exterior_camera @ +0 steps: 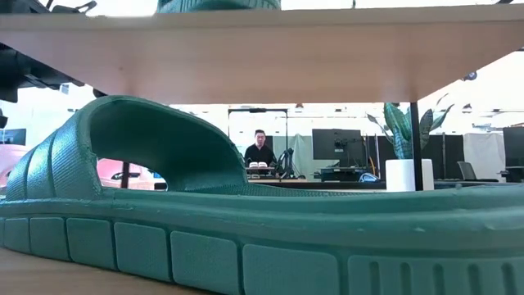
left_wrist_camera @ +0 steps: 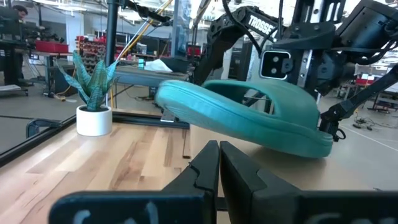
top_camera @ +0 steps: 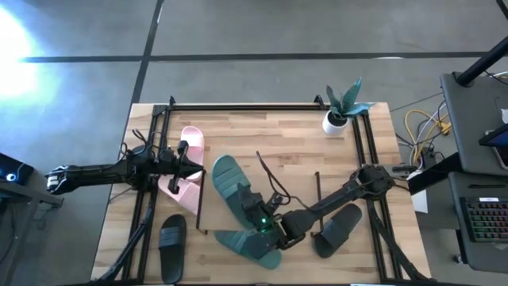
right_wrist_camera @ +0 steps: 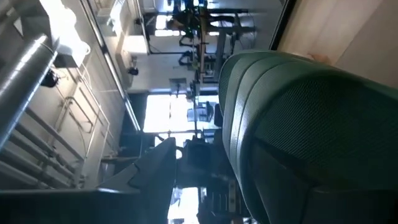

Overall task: Pick and place slides into the shelf
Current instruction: Put the top green slide on the shelf

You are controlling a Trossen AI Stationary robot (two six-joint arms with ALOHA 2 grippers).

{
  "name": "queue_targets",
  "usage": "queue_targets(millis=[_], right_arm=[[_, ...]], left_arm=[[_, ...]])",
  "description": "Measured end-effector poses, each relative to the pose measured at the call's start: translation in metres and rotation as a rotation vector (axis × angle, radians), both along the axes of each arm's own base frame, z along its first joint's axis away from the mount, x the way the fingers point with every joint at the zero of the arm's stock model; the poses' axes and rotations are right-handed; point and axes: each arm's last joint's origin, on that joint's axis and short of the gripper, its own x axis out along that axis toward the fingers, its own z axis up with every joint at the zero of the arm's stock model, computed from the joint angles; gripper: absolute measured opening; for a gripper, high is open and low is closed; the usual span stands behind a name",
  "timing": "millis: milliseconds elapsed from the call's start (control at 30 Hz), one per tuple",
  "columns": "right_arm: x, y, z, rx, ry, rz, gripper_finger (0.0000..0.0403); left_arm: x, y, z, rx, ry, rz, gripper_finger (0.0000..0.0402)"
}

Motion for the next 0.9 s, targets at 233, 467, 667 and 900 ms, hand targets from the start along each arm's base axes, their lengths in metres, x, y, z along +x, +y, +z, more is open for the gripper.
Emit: queue_targets(millis=[233, 467, 667, 900], right_arm=[[-0.019, -0.003, 0.016, -0.07, 0.154, 0.045, 0.0187], [-0.033, -0.019, 0.04, -0.076, 0.246, 0.084, 0.0187], [-0.036, -0.022, 0.055, -0.056, 0.41, 0.341, 0.0187], [-0.066, -0.033, 0.086, -0.232, 0.722, 0.603, 0.0183]], left_arm=[[0.0, 0.0, 0.0, 0.0, 0.001, 0.0, 0.0], [0.0, 0.0, 0.0, 0.0, -0.002, 0.0, 0.0], [0.0, 0.0, 0.0, 0.0, 0.0, 0.0, 0.0], [0.0, 0.0, 0.0, 0.0, 0.001, 0.0, 0.0]])
